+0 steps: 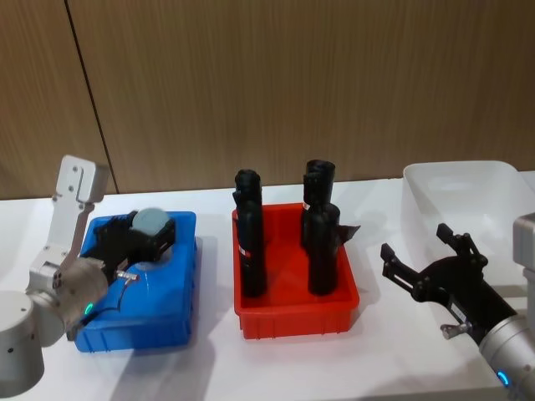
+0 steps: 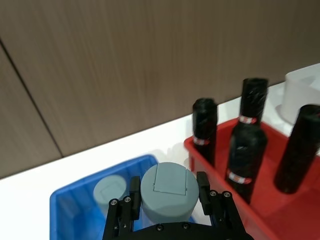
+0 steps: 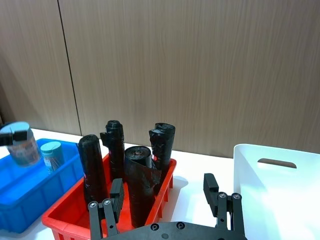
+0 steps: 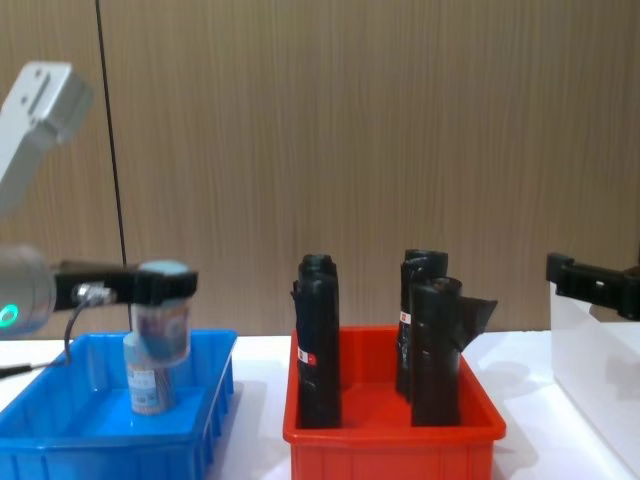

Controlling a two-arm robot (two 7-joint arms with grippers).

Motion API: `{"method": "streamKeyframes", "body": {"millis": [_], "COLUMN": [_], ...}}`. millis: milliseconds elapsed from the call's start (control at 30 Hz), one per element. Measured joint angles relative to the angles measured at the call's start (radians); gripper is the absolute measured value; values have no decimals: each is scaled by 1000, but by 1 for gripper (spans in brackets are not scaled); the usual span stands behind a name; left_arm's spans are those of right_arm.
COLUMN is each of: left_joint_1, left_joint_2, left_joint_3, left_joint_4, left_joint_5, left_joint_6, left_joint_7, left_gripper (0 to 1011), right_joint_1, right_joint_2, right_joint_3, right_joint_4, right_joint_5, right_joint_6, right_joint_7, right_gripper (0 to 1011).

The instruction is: Pick the cotton swabs from the blue box and place them into the white box.

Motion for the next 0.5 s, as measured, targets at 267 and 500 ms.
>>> {"method": "streamKeyframes", "body": {"millis": [267,500], "left_joint_1": [3,-9], "left_joint_2": [3,-10], "left_joint_3": [1,10], "left_joint_4": [-81,-129], "left_joint_5": [-9,-33], "left_joint_6": [-9,-11], "left_joint_7": [-59,-118], "left_gripper": [679,679], "right_joint_1": [0,0], "right_joint_2": [0,0], "right_joint_3": [0,0], "right_joint_4": [0,0], "right_joint_5": [0,0], "right_joint_6": [0,0], "right_joint_7": [0,0], "right_gripper": [1001,1002]}}
